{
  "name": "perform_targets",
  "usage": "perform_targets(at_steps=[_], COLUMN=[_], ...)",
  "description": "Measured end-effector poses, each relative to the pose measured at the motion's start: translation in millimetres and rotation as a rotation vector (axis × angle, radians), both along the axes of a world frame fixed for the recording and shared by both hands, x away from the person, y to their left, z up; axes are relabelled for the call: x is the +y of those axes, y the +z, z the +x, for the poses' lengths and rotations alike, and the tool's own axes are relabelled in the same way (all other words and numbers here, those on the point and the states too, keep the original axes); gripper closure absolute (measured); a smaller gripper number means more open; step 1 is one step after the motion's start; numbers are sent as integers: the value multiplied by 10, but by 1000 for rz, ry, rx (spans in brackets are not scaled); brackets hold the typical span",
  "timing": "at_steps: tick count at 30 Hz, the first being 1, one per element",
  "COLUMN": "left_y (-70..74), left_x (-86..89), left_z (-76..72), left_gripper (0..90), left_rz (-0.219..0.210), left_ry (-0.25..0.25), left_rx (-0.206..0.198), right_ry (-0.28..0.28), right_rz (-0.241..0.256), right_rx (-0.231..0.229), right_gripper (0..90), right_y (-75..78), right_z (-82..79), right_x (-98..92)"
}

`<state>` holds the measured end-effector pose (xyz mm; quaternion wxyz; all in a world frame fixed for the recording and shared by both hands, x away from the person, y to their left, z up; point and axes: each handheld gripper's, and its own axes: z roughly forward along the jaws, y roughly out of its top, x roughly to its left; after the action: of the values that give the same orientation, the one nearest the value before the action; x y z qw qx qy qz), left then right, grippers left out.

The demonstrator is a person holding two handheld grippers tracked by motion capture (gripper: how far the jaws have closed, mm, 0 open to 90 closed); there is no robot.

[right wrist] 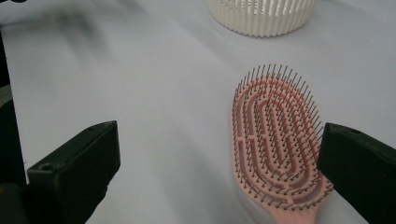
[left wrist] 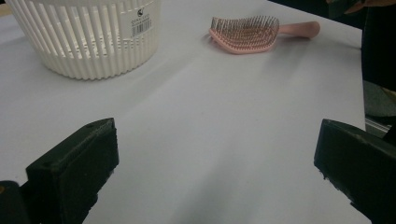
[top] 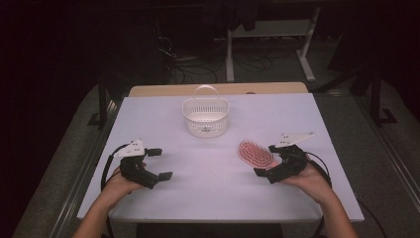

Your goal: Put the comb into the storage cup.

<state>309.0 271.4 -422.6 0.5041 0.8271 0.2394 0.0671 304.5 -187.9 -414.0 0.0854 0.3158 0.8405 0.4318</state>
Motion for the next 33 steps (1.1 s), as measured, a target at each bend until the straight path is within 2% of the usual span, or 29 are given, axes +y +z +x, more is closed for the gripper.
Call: perform_targets(at_steps=[8,19,22,33], left_y=[-6,-15,-10,-4], left_x=[-2,-11,-4,3], left_z=[-6,-3,-3,-1], left_gripper=[0,0,0,0], left_rz=[-3,-3,-6,-16], left_ry=[-7,-10,-3,7], left_rx=[1,1,1,0], right_ry=[21,23,20,8], right_rz=[-7,-8,-19,1], right_rx=[3,5,1,-12], right_gripper=[0,0,0,0], right_y=[-7,36,77,198], right_z=[-5,-5,-7,62], right_x=[56,56,51,-10])
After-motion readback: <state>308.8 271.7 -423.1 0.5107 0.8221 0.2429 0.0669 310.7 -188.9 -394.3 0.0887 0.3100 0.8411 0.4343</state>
